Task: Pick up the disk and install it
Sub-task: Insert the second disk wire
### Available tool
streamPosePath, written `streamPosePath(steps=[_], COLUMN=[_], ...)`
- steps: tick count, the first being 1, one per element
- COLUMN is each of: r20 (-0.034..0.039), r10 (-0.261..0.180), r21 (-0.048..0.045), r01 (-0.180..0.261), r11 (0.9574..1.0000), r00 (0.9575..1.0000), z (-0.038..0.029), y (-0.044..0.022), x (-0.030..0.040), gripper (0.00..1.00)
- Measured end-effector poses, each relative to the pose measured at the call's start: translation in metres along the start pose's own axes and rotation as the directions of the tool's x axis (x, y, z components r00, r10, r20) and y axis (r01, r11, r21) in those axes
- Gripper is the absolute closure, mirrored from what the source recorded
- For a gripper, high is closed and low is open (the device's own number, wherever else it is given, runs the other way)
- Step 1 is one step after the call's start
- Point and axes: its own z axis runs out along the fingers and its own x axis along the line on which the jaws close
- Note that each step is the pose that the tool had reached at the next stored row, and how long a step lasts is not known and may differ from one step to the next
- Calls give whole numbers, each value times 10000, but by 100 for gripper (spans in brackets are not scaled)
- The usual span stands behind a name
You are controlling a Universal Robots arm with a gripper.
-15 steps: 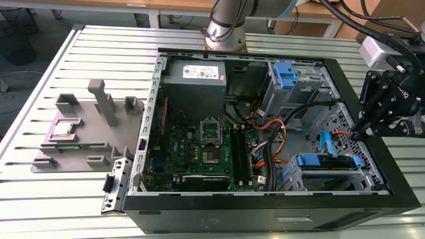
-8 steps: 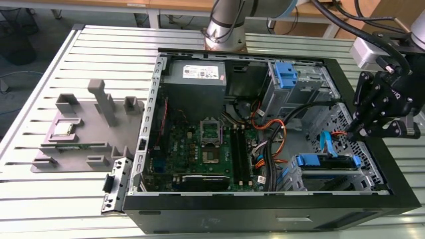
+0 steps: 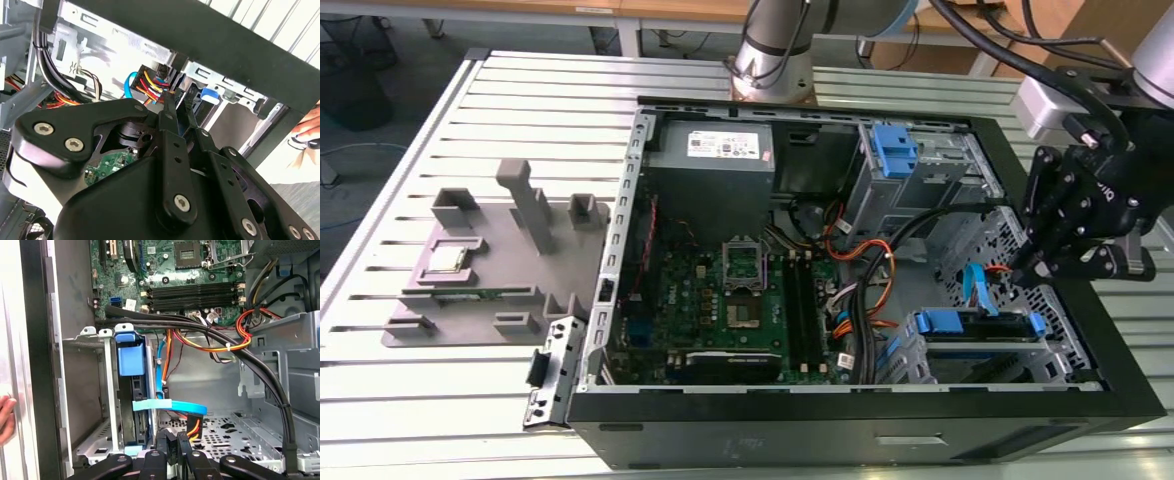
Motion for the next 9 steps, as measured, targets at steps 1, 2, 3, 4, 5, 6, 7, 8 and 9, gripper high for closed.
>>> streamPosePath(steps=[1, 2, 3, 4, 5, 6, 7, 8, 9], r20=[-21, -43, -62, -68, -73, -85, -100, -121, -143], r10=[0, -1, -2, -2, -1, -1, -1, -1, -1], r21=[3, 6, 8, 9, 9, 10, 12, 15, 18], r01=[0, 1, 2, 2, 1, 1, 1, 1, 2], r11=[10000, 10000, 10000, 10000, 10000, 10000, 10000, 10000, 10000], r00=[10000, 10000, 10000, 10000, 10000, 10000, 10000, 9999, 9999], z=[3, 4, 3, 3, 3, 5, 7, 8, 9], y=[2, 2, 2, 2, 2, 2, 2, 2, 2], x=[1, 3, 4, 5, 7, 7, 8, 9, 10], gripper=[77, 77, 77, 77, 77, 77, 77, 77, 77])
